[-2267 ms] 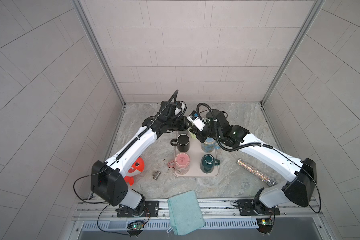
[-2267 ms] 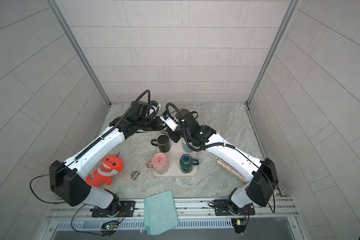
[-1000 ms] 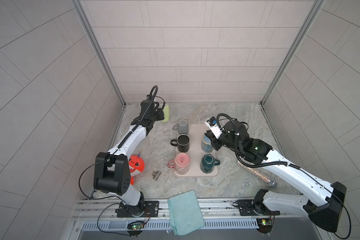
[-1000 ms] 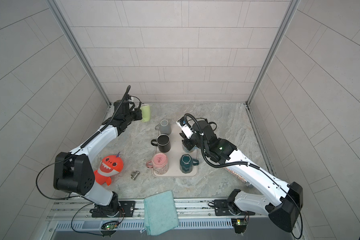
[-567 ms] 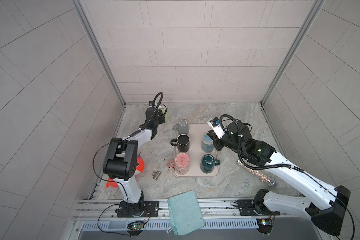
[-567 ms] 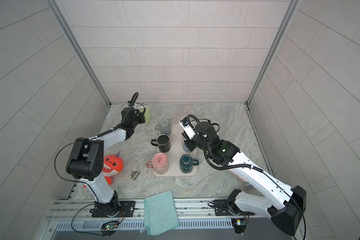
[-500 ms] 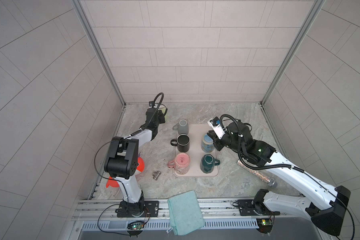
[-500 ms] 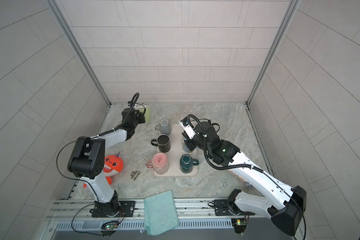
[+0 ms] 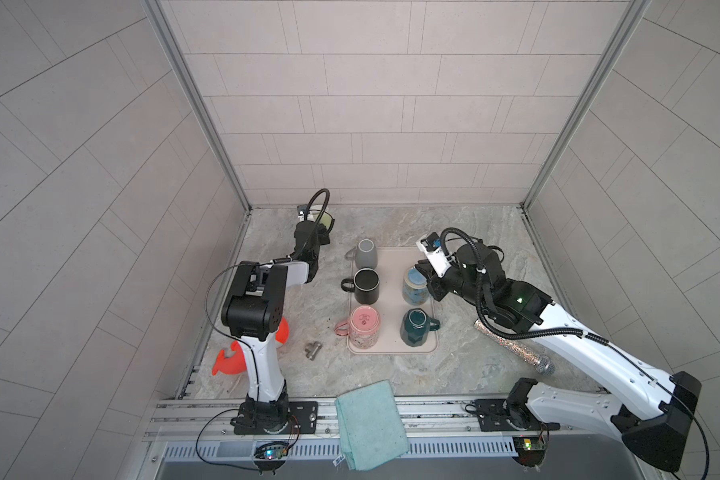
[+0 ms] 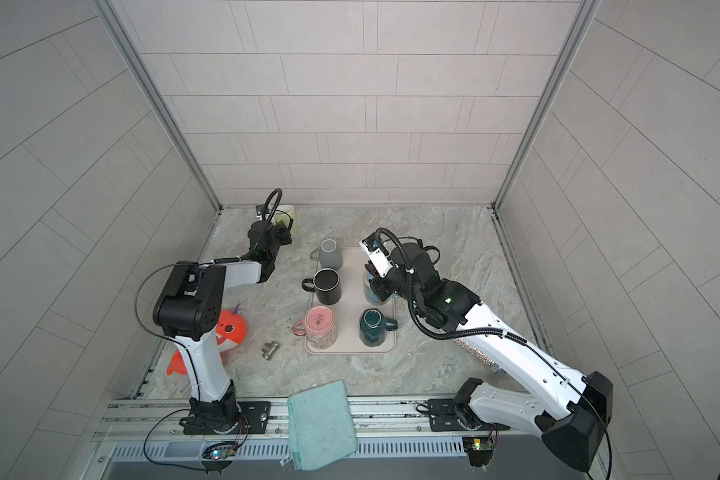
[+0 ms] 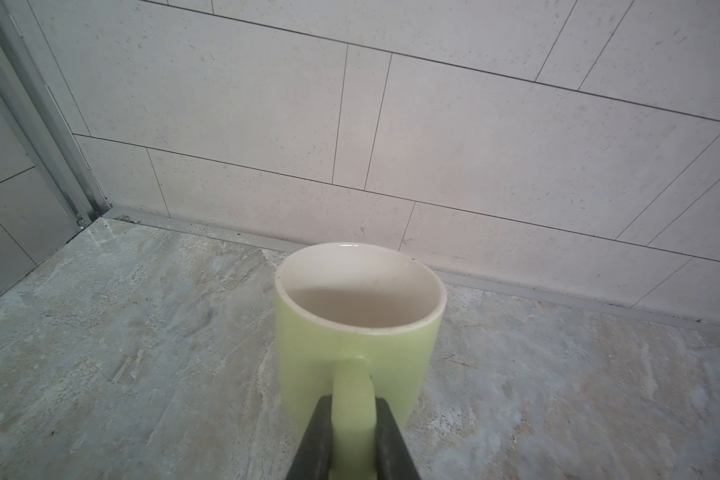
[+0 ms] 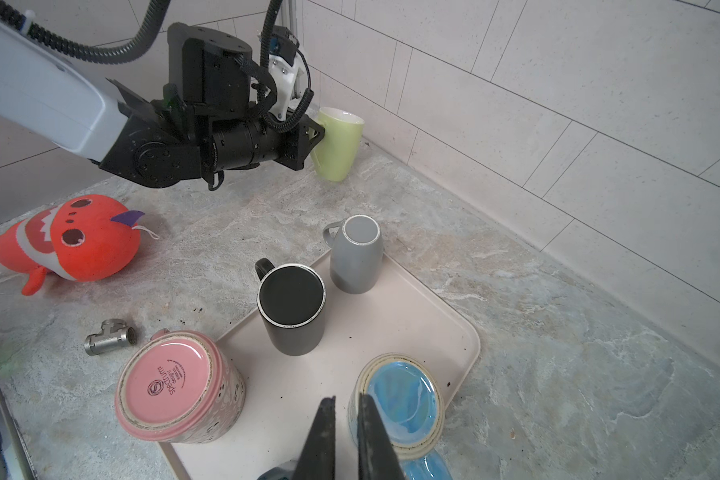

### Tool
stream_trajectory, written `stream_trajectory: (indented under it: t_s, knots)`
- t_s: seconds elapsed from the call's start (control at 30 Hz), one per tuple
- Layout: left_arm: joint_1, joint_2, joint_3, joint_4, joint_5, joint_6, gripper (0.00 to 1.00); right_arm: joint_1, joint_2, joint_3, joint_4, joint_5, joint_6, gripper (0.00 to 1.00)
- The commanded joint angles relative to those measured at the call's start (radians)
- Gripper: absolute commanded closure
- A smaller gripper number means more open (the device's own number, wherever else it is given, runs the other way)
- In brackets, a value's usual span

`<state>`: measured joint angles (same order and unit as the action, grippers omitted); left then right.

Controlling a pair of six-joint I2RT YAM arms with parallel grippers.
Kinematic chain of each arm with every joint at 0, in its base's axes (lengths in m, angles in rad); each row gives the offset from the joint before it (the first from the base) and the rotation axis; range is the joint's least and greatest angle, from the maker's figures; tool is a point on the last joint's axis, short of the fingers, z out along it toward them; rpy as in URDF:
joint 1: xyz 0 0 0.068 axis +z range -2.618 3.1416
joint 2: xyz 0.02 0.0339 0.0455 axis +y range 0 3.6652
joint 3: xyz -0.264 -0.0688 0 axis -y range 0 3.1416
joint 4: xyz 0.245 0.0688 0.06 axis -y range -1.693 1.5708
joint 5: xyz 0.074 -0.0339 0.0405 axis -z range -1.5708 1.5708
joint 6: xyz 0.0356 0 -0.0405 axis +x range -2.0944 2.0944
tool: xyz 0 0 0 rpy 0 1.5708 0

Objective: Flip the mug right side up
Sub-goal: 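Lower the light green mug upright onto the table and open the left gripper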

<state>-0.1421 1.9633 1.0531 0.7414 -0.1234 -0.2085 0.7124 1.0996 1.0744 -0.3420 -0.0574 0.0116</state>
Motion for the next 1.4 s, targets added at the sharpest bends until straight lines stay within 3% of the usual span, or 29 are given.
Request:
stream_trajectory:
  t_s: [0.0, 0.83, 1.37]
  knots:
    - [0.004, 0.014, 0.024, 0.174, -0.011, -0.001, 1.0, -0.004, -0.021, -0.004, -0.005, 0.018, 0.015, 0.88]
    - [0.012, 0.18, 0.013, 0.4, 0.022, 0.017, 1.0, -0.004, -0.029, -0.007, -0.023, 0.033, 0.039, 0.88]
    - [0.012, 0.213, 0.012, 0.42, 0.028, 0.013, 0.81, -0.004, -0.032, -0.015, -0.02, 0.044, 0.047, 0.88]
